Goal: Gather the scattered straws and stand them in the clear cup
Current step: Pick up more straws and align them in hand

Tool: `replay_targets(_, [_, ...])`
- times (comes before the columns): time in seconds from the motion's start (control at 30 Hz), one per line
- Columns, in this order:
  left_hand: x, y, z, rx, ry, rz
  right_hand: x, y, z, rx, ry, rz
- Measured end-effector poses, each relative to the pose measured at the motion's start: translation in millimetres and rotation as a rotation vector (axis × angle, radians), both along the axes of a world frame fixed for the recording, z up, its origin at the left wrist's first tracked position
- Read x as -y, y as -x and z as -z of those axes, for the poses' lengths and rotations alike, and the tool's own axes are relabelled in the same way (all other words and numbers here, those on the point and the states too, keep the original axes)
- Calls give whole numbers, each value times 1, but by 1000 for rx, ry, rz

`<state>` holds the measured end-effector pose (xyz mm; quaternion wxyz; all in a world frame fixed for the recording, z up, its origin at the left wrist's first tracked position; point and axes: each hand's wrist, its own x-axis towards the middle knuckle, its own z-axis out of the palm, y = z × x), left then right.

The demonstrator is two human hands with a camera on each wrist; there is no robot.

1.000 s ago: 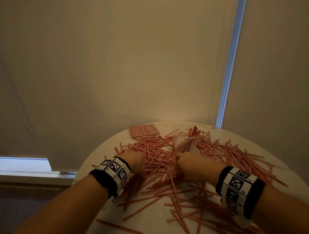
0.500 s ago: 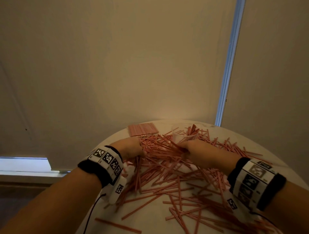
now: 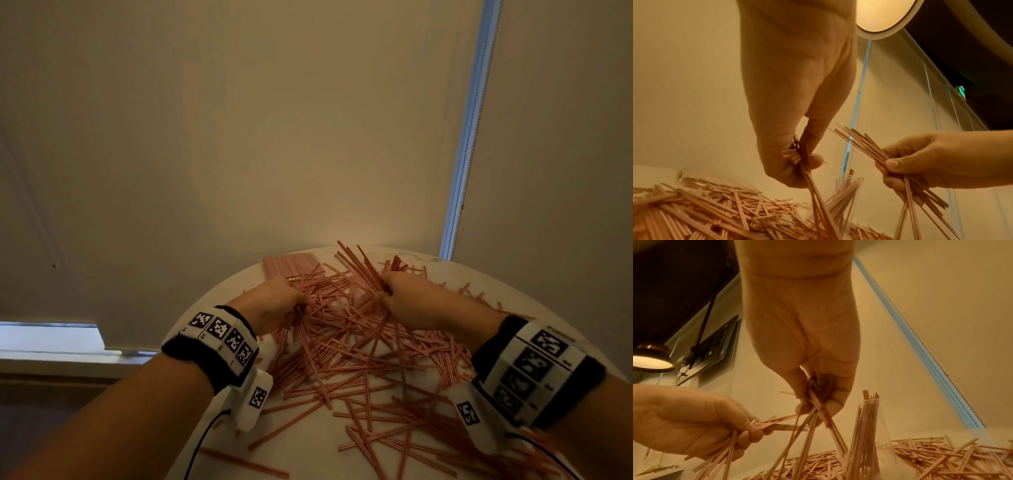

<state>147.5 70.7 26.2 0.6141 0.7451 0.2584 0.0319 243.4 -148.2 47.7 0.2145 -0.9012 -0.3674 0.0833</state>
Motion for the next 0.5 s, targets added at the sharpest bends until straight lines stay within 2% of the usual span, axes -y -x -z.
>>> replay_targets(0.2, [20,-4,2,45,197,-143,-7,7,1,-61,-52,40])
replay_targets(0.4, [41,-13,4,88,253,-226,-19,15,7,12,-92,77])
replay_targets(0.5, [51,-18,5,115,243,-154,-26,23,8,13,-103,81])
